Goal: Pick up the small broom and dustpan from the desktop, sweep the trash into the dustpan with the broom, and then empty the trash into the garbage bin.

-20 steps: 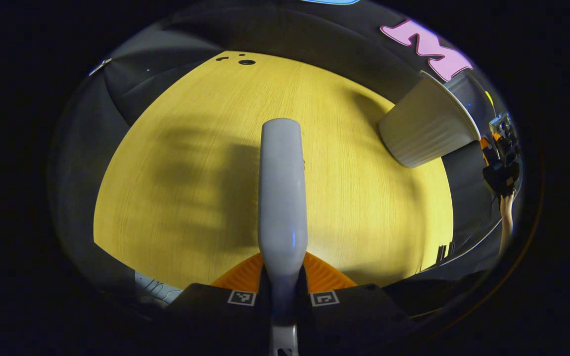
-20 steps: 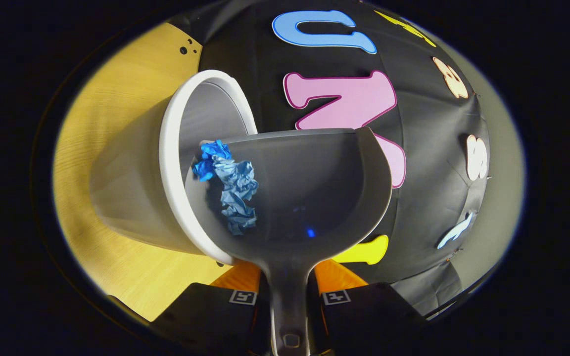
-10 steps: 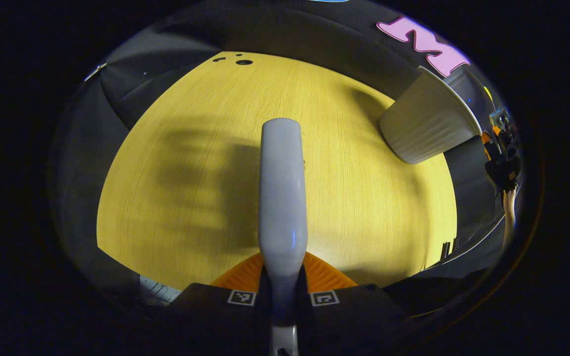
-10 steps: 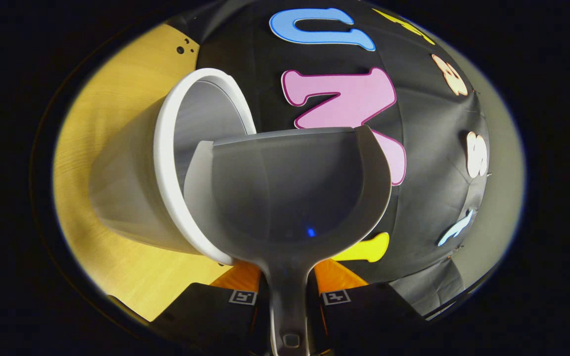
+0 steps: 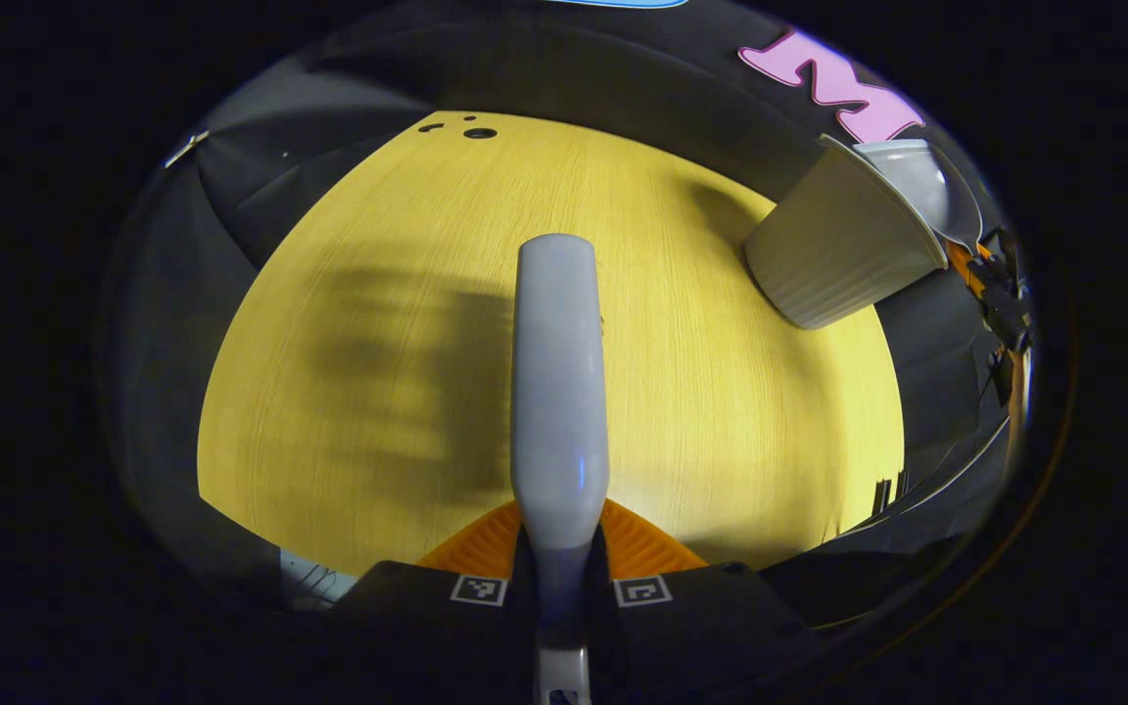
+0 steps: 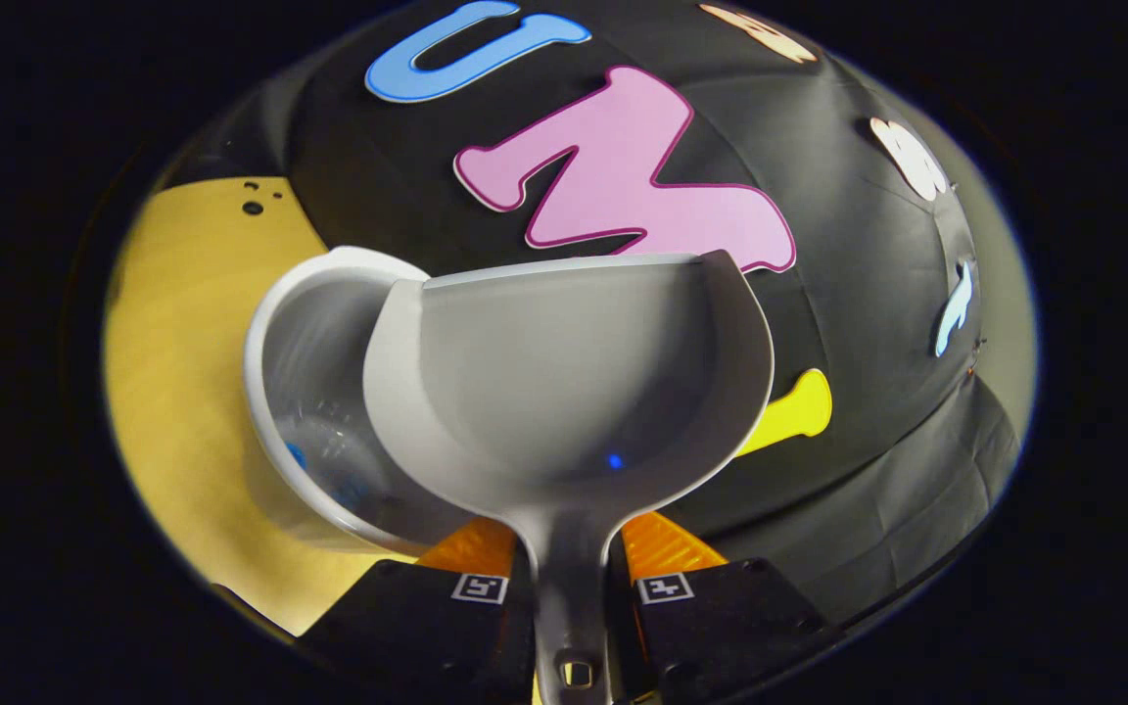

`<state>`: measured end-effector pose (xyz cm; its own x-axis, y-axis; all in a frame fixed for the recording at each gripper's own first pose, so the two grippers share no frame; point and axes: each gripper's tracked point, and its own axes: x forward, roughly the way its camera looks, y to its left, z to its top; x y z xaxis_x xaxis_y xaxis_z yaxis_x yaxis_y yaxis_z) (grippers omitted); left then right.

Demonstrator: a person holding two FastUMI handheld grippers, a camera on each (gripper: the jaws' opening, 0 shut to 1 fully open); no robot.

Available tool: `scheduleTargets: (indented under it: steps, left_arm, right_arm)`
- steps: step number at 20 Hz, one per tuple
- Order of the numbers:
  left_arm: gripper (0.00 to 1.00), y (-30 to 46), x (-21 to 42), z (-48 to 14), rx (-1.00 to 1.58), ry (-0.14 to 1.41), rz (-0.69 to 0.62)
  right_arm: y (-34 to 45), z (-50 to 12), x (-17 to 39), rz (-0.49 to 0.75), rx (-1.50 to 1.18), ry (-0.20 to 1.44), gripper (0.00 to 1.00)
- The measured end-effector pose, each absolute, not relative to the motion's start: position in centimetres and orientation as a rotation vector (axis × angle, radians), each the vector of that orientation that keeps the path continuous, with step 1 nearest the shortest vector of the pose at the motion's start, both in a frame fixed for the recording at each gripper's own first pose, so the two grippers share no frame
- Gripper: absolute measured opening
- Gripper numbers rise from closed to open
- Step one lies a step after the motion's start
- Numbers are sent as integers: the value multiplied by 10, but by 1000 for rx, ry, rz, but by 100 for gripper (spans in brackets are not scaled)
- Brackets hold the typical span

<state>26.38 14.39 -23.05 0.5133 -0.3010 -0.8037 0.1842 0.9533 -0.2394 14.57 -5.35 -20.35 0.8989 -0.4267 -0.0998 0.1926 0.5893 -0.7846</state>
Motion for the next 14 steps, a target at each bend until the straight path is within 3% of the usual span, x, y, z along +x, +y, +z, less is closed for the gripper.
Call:
scheduleTargets:
  steps: [6,7,14]
  left_arm:
    - [25,149,265,-219,-112,916,-276]
    - [22,150,265,-217,-111,904,-279]
    - [29,159,253,-217,-137,878,-284]
  right_arm:
    - [14,-192,126,-228,-606,269,33]
    - [27,-196,123,-200,-553,270,33]
    - [113,-242,82,-20,-351,389,33]
